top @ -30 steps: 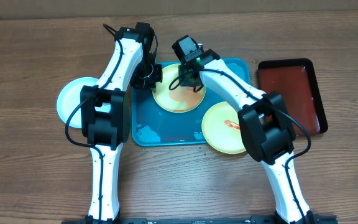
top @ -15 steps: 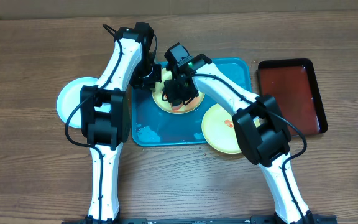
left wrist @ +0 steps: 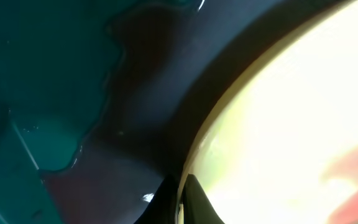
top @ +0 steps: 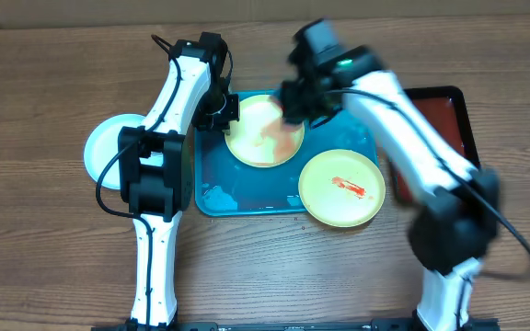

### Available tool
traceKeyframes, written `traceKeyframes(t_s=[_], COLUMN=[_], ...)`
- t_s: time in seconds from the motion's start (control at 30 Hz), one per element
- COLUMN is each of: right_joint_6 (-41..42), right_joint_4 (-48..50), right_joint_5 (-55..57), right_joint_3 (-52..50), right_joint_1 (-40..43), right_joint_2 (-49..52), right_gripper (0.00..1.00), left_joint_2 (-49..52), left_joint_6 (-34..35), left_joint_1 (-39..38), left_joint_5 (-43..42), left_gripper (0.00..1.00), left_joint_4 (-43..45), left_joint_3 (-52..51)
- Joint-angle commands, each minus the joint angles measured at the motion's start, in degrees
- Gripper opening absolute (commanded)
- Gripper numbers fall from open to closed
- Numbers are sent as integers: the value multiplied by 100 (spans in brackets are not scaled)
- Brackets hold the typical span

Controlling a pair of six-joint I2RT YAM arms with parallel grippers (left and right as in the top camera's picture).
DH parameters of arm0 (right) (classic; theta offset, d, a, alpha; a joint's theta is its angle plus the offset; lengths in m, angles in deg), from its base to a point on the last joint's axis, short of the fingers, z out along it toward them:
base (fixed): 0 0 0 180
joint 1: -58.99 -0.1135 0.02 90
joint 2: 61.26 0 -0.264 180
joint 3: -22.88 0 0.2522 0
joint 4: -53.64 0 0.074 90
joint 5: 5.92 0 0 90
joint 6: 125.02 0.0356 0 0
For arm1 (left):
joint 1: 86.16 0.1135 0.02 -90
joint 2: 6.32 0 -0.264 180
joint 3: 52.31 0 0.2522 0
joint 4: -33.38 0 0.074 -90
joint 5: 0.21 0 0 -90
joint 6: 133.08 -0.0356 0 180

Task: Clean dirty plates on tray and stack at the side
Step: 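Lift the sponge back to the right above the red tray, then lift the yellow plate with the left gripper and carry it left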

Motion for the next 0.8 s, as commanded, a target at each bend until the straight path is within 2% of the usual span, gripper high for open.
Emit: traceKeyframes(t_s=[0.0, 0.2, 0.4, 0.77], right_joint_6=[17, -92, -184, -420], right_joint_4=[-177, -555, -798, -968], right_joint_5=[162, 195, 203, 229], right_joint_3=[72, 72, 72, 70], right_joint_1=[352, 1134, 1867, 2409], right_joint_2=[-927, -1650, -1845, -1843], right_gripper=[4, 4, 4, 4], left_joint_2=[-404, -1104, -1602, -2459], left_joint_6=[-133, -219, -302, 31], left_joint_1=[-7, -15, -24, -87], left_joint_5=[197, 197, 490, 1360], left_gripper=[4, 4, 4, 4], left_joint_4=[-4, -114, -396, -977], left_joint_3=[-24, -24, -26, -26])
